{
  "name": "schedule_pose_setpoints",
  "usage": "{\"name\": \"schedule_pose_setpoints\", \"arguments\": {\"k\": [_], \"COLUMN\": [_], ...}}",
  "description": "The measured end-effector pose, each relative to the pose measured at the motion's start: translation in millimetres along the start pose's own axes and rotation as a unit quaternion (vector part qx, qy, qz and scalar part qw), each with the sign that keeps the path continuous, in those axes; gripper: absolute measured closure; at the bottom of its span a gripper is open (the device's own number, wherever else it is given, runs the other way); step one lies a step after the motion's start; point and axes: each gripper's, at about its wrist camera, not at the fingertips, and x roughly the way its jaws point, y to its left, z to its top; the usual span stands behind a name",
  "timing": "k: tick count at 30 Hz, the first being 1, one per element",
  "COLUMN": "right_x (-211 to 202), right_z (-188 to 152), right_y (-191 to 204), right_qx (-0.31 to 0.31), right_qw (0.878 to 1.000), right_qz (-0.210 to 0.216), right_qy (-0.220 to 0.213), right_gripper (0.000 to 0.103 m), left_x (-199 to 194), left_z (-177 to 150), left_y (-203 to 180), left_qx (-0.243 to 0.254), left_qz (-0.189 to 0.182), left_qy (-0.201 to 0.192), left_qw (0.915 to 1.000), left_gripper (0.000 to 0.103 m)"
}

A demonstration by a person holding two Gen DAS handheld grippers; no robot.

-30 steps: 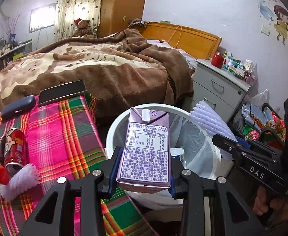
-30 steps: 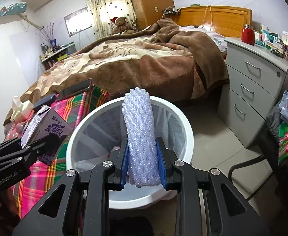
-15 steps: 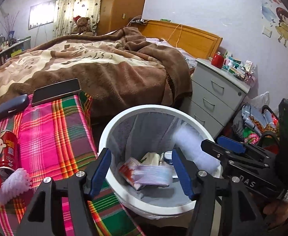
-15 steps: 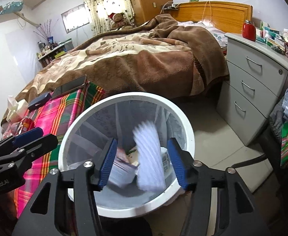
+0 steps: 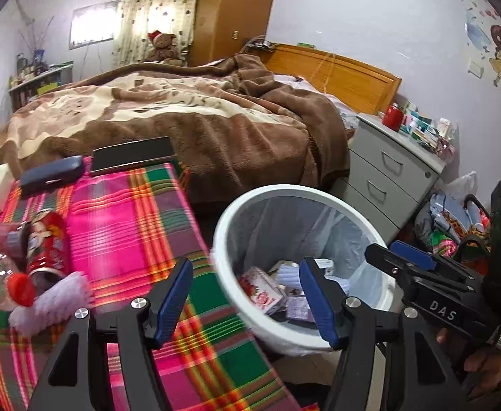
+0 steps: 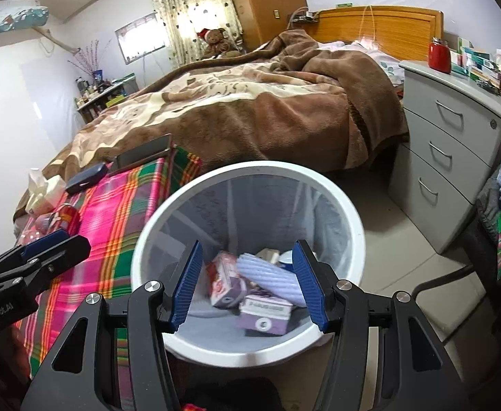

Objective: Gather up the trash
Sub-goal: 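Move both tools away from the wastebasket toward the cans and bottles on the cloth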

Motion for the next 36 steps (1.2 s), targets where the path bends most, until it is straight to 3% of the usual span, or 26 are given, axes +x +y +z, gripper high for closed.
{"name": "schedule_pose_setpoints", "arguments": {"k": [14, 36], "right_x": [-8.3, 20.1], "right_z": [-3.8, -13.3], "right_y": [40.4, 115.6], "right_qx": [-0.012, -0.062], "right_qw": [0.999, 0.991], "right_qz": [0.043, 0.115], "right_qy": [-0.015, 0.021], "right_gripper": [0.047, 0.047], "left_x": [-53.4, -91.5], "left_z": [-22.5, -44.1], "left_y": [64.6, 158.3], "left_qx": [-0.047, -0.111], "left_qz": [0.049, 0.116], "left_qy": [-0.027, -0.030], "left_qw": [0.9973, 0.9865], "left_gripper": [0.039, 0.038]}}
